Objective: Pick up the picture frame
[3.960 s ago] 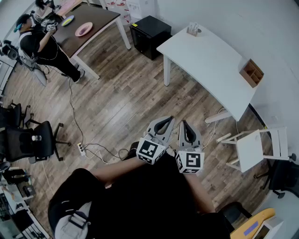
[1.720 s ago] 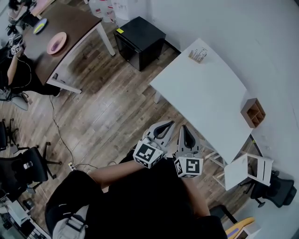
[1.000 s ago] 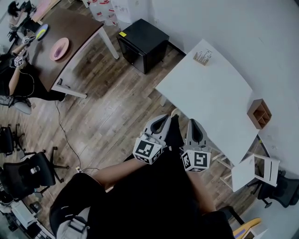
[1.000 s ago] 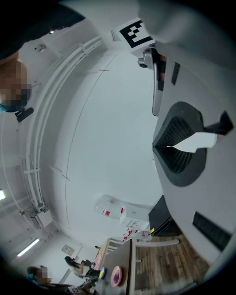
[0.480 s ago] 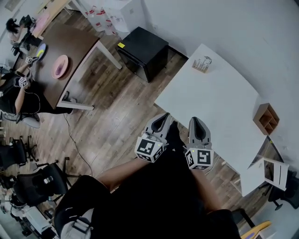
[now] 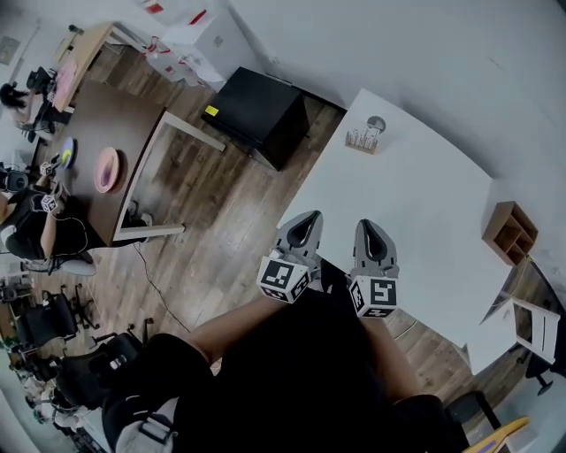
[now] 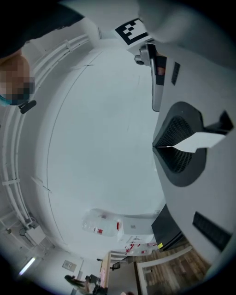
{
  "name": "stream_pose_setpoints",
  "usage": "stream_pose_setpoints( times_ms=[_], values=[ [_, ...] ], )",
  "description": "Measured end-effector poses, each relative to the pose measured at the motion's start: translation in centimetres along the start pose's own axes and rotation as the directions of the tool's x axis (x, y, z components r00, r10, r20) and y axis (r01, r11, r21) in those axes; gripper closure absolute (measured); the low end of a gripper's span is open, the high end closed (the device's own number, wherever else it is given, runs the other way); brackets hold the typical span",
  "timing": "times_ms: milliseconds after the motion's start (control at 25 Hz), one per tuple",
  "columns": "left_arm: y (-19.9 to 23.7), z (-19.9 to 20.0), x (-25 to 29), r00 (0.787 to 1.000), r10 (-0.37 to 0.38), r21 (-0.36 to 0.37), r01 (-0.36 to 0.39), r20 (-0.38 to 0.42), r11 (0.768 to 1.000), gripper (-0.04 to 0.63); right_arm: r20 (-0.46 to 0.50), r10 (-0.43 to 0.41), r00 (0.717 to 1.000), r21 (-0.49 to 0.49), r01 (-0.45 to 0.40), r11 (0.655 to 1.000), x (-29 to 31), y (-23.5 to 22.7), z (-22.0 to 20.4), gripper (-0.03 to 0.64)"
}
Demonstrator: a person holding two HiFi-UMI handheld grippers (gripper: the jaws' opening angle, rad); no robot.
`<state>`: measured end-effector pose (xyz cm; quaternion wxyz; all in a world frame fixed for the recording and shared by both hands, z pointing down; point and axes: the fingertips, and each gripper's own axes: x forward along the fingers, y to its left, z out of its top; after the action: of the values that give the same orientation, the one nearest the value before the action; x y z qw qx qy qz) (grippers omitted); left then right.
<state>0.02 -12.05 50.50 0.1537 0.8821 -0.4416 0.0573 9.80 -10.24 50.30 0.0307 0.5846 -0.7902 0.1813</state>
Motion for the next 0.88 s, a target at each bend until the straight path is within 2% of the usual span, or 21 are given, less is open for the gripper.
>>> stream_pose_setpoints(
  times_ms=[80, 160, 280, 480, 640, 880],
  values=[
    [0.7, -0.1, 1.5, 1.000, 0.017, 0.049, -0.017, -0.002, 0.999, 0.580, -0.034, -0.030, 0.999, 0.048, 0.031, 0.998, 1.2, -1.4, -0.5, 0.581],
    [1.6, -0.3, 1.7, 0.998, 0.062, 0.063, -0.062, -0.005, 0.996, 0.580, -0.068, -0.035, 0.997, 0.071, 0.040, 0.997, 1.9, -1.4, -1.0, 0.581],
    [2.4, 0.3, 1.4, 0.995, 0.099, 0.039, -0.099, 0.014, 0.994, 0.580, -0.061, -0.017, 0.998, 0.028, 0.019, 0.999, 2.5, -0.5, -0.2, 0.581],
    [2.7, -0.6, -1.3, 0.995, 0.094, 0.005, -0.094, 0.016, 0.996, 0.580, -0.046, -0.027, 0.999, -0.049, 0.024, 0.998, 1.4, 0.4, 0.4, 0.581],
    [2.4, -1.7, -3.9, 0.995, 0.096, -0.026, -0.095, 0.017, 0.995, 0.580, -0.039, -0.056, 0.998, -0.058, 0.054, 0.997, -0.9, 0.8, -0.2, 0.581],
    [1.0, -3.2, -7.6, 0.995, 0.093, -0.050, -0.092, 0.027, 0.995, 0.580, -0.037, -0.053, 0.998, -0.085, 0.050, 0.995, -3.9, 3.3, -1.5, 0.581]
  ],
)
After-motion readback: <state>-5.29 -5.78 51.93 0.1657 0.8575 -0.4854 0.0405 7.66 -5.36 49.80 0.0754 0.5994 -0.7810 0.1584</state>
